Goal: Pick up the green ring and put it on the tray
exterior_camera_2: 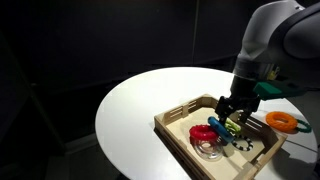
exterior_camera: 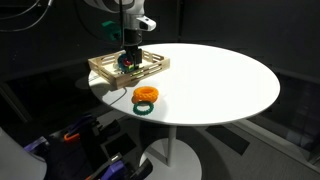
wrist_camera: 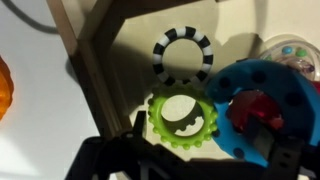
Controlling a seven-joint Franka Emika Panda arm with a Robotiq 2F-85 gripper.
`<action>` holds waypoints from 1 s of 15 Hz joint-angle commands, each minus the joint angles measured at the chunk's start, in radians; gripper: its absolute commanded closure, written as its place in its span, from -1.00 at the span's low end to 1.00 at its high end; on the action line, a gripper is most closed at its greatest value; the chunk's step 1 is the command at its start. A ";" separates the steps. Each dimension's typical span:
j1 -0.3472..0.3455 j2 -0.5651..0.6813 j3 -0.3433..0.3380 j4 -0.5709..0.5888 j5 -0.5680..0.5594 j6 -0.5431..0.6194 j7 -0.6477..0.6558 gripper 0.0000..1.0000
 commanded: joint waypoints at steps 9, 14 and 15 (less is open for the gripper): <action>-0.047 -0.149 -0.051 -0.013 -0.070 -0.152 0.025 -1.00; -0.076 -0.228 -0.055 -0.017 -0.161 -0.188 0.042 -1.00; -0.083 -0.246 -0.054 -0.017 -0.180 -0.201 0.046 -1.00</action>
